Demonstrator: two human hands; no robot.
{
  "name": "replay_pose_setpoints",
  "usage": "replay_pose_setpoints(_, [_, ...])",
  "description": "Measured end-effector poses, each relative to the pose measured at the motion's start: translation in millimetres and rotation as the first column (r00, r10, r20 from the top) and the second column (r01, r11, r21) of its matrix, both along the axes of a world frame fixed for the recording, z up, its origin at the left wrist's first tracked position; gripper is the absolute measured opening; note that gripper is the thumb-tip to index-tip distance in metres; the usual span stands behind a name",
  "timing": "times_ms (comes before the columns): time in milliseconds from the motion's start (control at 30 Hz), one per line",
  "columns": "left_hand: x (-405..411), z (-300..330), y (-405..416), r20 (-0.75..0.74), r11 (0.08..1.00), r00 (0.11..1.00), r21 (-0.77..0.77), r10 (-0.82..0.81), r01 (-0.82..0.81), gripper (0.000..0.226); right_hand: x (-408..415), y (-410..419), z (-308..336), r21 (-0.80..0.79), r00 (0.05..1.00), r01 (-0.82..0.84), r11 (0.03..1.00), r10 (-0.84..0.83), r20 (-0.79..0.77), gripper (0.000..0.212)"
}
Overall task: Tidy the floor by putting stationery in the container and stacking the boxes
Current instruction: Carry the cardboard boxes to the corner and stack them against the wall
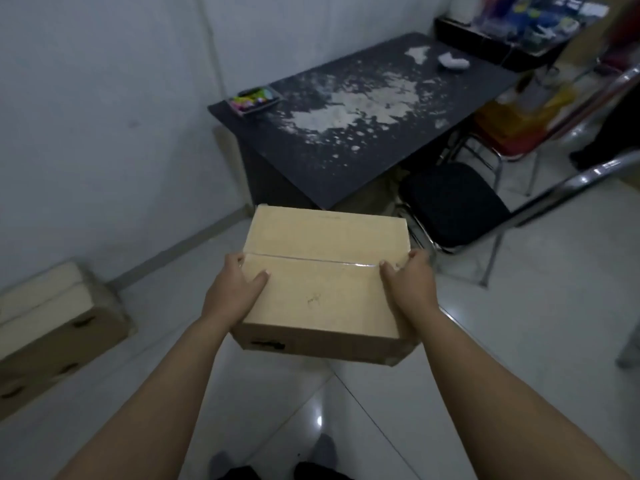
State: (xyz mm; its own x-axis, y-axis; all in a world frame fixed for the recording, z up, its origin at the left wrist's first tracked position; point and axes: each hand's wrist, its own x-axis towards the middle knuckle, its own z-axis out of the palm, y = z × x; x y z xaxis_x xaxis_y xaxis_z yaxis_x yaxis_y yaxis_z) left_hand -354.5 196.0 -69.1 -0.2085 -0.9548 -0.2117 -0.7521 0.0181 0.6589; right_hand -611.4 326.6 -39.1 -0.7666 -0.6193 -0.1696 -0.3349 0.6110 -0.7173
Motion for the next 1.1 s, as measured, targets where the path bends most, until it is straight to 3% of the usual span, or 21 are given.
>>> replay_pose_setpoints(333, [177.2,35.6,4.9,-0.109,0.956,0.950,0.009,0.292,-0.293,0.072,143.4,-79.9,24.1,0.045,0.917,-0.396,0.917,0.398,-0.040,0.072])
replay_pose_setpoints(533, [279.2,55.7,13.5,-0.145,0.886,0.879,-0.027,0.455,-0.463,0.074,247.1,-114.7,44.5,0.041,0.792,-0.594,0.803,0.593,-0.143,0.061])
replay_pose_setpoints(733, [371.8,76.6,15.0,-0.143,0.837,0.836,-0.074,0.530,-0.543,0.078,336.6,-146.7,66.4,0.042,0.685,-0.702,0.711,0.689,-0.237,0.048])
replay_pose_setpoints(1100, [479.3,96.2,23.3,-0.132,0.785,0.790,-0.101,0.599,-0.611,0.077,455.5,-180.5,72.1,0.056,0.572,-0.793,0.606,0.774,-0.273,0.056])
